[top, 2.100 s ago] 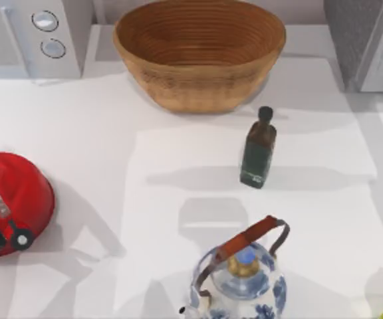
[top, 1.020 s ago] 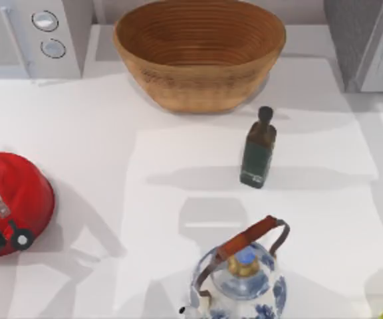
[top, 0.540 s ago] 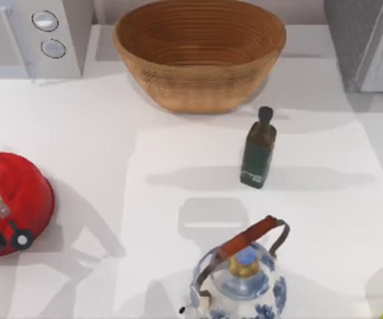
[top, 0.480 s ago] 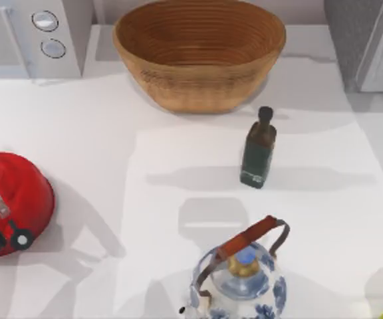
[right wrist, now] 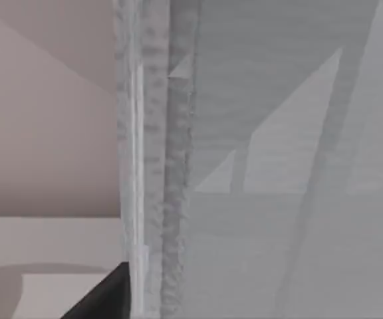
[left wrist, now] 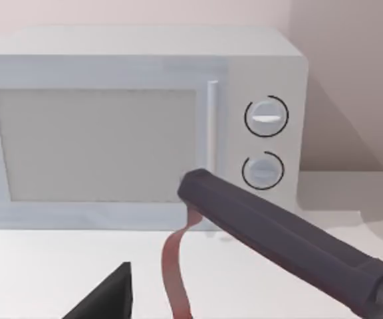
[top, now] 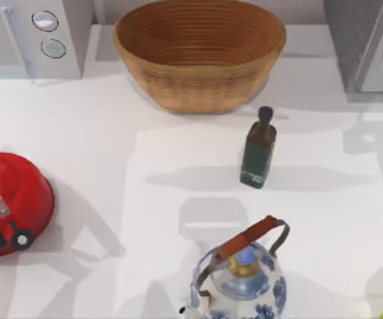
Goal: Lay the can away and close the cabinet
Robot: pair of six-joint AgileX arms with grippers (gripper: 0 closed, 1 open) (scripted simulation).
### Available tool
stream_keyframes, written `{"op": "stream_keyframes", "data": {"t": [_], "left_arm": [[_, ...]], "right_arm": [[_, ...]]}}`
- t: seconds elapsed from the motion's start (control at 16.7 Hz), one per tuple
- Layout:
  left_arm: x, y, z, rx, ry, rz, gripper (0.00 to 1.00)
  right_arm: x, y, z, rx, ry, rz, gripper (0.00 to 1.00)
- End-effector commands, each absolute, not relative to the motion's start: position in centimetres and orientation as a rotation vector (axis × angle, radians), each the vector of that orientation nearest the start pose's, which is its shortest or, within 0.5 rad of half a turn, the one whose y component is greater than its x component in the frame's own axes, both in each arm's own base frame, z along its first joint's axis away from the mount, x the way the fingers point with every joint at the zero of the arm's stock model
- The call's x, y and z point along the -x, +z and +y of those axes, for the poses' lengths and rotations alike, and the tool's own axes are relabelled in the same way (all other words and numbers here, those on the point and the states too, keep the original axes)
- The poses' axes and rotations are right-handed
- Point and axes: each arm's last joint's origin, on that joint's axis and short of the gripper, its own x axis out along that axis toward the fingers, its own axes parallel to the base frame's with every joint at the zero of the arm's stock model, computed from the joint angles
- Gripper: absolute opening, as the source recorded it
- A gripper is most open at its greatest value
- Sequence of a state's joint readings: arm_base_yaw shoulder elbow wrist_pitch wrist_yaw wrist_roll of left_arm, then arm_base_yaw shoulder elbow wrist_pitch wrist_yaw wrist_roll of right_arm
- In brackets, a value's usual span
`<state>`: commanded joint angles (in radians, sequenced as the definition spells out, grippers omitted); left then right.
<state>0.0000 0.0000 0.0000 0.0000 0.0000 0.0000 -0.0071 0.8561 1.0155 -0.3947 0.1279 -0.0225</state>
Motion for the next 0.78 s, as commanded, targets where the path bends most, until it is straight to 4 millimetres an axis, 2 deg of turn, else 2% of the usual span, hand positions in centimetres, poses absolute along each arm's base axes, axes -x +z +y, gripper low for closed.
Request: {"op": "stream_keyframes", "data": {"t": [0.24,0.42,0.6,0.78], "left_arm": [[-10.6,16.0,-0.1,0.000,0.000,0.000,1.00],[-10.6,16.0,-0.1,0.000,0.000,0.000,1.00],[-10.6,16.0,-0.1,0.000,0.000,0.000,1.00],[-10.6,16.0,-0.1,0.000,0.000,0.000,1.00]], "right_arm": [[-12.9,27.7,-0.4,0.028,-0.096,0.180,1.00],[-11.0,21.9,-0.4,0.015,-0.060,0.099,1.00],[-10.6,18.0,-0.2,0.005,-0.023,0.032,1.00],[-10.6,16.1,-0.1,0.000,-0.002,0.002,1.00]]}}
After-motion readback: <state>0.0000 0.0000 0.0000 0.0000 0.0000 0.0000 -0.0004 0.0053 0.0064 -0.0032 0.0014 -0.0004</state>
